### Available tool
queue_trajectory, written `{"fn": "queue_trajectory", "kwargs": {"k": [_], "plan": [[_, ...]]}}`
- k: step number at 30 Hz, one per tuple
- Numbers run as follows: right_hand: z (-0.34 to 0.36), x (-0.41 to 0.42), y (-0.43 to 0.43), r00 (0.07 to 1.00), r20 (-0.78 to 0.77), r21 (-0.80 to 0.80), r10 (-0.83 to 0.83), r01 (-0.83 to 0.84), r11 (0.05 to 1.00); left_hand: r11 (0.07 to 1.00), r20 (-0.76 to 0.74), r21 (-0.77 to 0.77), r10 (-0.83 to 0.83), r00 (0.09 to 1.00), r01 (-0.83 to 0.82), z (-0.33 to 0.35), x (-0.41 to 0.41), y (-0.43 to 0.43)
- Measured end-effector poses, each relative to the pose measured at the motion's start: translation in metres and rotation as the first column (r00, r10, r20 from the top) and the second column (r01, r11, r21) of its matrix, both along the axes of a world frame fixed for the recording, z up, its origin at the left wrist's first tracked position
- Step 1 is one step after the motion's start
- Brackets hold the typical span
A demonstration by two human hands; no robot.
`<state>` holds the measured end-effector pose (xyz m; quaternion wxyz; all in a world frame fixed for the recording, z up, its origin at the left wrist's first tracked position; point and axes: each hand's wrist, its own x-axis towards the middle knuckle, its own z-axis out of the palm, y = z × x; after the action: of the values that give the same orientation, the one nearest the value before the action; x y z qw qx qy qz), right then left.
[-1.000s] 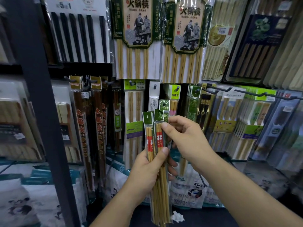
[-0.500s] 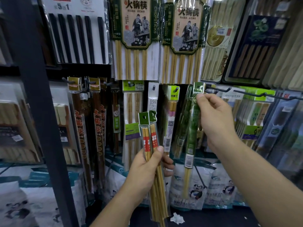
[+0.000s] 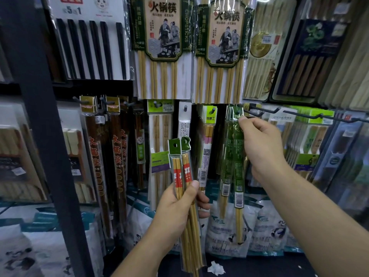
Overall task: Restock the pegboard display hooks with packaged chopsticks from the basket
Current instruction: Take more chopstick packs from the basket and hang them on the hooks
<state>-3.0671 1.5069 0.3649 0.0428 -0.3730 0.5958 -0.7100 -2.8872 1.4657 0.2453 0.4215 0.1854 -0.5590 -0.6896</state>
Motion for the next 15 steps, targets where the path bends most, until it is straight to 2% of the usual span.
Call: {"fn": "queue_trajectory", "kwargs": {"k": [8, 15], "plan": [[-0.005, 0.003, 0.003, 0.999, -0.027, 0.059, -0.044, 0.045, 0.997, 1.0, 0.025, 0.004, 0.019, 1.0, -0.019, -0.003, -0.001, -0.002], [-0.011, 0.012, 0.016, 0.987, -0.114, -0.011, -0.115, 0.115, 0.993, 0.999, 0.081, -0.041, 0.012, 0.997, -0.009, 0.002, 0.004, 0.001]]}}
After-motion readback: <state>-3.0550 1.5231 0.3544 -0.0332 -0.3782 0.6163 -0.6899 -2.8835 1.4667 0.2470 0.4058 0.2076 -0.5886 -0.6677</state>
